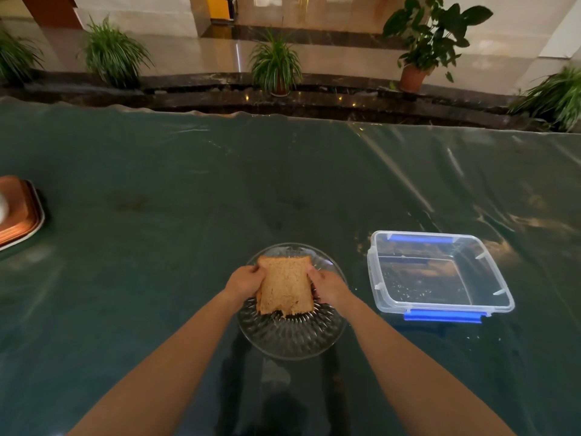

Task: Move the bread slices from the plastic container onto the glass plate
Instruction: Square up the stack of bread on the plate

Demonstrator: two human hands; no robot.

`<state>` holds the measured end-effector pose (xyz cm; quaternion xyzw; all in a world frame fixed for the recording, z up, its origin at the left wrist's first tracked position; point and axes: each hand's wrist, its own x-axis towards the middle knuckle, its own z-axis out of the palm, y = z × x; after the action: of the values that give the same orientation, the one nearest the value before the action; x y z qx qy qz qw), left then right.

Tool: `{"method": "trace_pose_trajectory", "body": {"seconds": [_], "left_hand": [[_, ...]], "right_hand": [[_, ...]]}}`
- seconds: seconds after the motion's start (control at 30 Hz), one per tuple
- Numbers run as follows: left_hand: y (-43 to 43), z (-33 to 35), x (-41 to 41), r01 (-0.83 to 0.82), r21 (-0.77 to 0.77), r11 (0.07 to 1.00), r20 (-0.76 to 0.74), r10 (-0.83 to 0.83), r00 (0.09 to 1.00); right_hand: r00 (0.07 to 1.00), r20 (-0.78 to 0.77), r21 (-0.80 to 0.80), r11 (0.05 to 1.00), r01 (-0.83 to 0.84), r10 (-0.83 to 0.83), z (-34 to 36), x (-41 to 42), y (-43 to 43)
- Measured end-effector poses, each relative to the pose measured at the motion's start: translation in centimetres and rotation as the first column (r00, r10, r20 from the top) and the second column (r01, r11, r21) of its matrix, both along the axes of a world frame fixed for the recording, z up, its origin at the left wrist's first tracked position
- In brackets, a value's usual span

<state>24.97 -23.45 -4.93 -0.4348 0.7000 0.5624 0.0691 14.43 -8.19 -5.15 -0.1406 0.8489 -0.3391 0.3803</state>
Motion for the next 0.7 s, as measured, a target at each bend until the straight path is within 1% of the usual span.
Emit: {"method": "trace_pose_trajectory", "body": {"seconds": [0.1,0.23,0.4,0.5,0.6,0.7], "left_hand": [[0.5,-0.6,-0.1,-0.026,0.030,0.999,0.005,0.026,1.000],[0.8,-1.0,-0.3,-0.109,0.070,0.992,-0.031,0.111,0.993],[1.2,-1.8,-0.4,-0.159,0.006,0.987,-0.069,0.159,0.985],[1.3,-1.8,-0.6,-0.183,-0.040,0.982,-0.100,0.178,0.979],[1.3,-1.7,-1.1,-0.187,-0.068,0.980,-0.137,0.177,0.975],[1.1,-1.6,-1.9,-0.193,-0.088,0.977,-0.167,0.176,0.970]], "right_hand": [[0.997,0.057,-0.013,0.998,0.061,-0.060,-0.8,0.4,-0.2],[0.978,0.129,-0.076,0.982,0.173,-0.163,-1.5,1.0,-0.8],[0.964,0.081,-0.107,0.959,0.262,-0.254,-1.9,1.4,-1.6],[0.954,0.071,-0.171,0.939,0.299,-0.291,-2.0,1.4,-1.6],[0.951,-0.028,-0.222,0.930,0.293,-0.307,-1.7,1.0,-2.0],[0.949,-0.056,-0.240,0.927,0.288,-0.309,-1.6,0.2,-2.5]]}}
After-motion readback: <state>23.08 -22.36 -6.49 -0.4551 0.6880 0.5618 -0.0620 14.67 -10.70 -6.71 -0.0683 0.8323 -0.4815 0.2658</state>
